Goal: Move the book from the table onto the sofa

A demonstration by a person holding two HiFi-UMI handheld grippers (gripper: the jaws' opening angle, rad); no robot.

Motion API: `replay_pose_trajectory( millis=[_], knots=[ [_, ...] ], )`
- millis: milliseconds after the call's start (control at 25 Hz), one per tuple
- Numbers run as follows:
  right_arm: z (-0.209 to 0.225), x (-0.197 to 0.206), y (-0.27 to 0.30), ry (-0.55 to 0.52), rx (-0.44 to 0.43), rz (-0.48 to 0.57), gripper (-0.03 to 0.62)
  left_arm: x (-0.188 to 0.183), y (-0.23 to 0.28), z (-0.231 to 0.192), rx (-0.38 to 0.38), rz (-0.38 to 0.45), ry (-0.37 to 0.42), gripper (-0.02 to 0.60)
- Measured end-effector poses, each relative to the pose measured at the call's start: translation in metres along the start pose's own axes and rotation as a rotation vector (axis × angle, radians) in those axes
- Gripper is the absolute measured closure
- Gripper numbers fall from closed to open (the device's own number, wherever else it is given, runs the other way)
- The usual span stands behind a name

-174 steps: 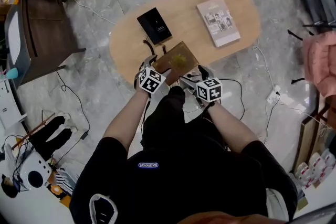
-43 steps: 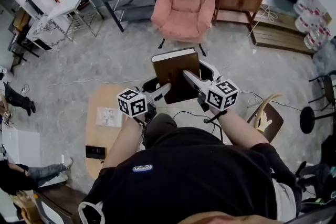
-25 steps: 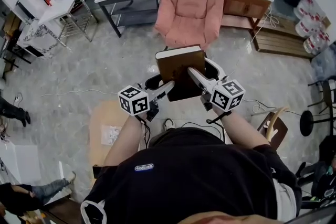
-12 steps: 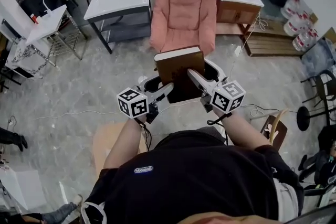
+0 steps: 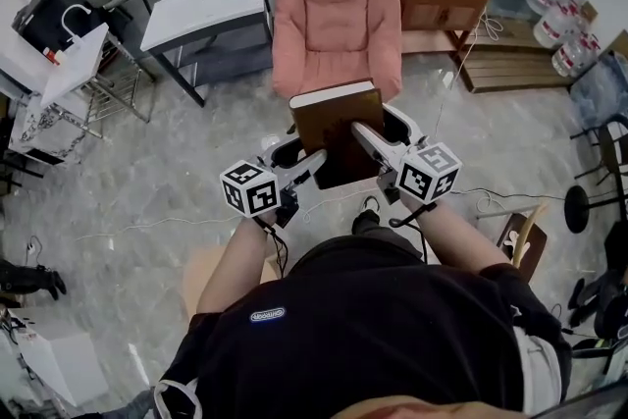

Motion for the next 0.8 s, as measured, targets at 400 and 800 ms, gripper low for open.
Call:
replay_pose_trajectory(
  millis=[400,800],
  knots=[
    [0.107,-0.025,0.051,0.057,-0.011,0.027,0.299,-0.033,0.092,-0.065,-0.017,-0.010,-0.025,0.341],
    [0.219,-0.062,0.081,0.076,-0.017,0.004,0.303,-0.062,0.198,-0.112,-0.018,-0.012,-0.064,0.342]
  ],
)
Point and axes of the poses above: the fingertips, and each gripper's own axes: y forward along the fingers, z to its right, x out of its underside, the point moved 5 cm from there along -y, backward along the fingers, and after that the axes turned 1 degree about y, right-handed, at the moved point
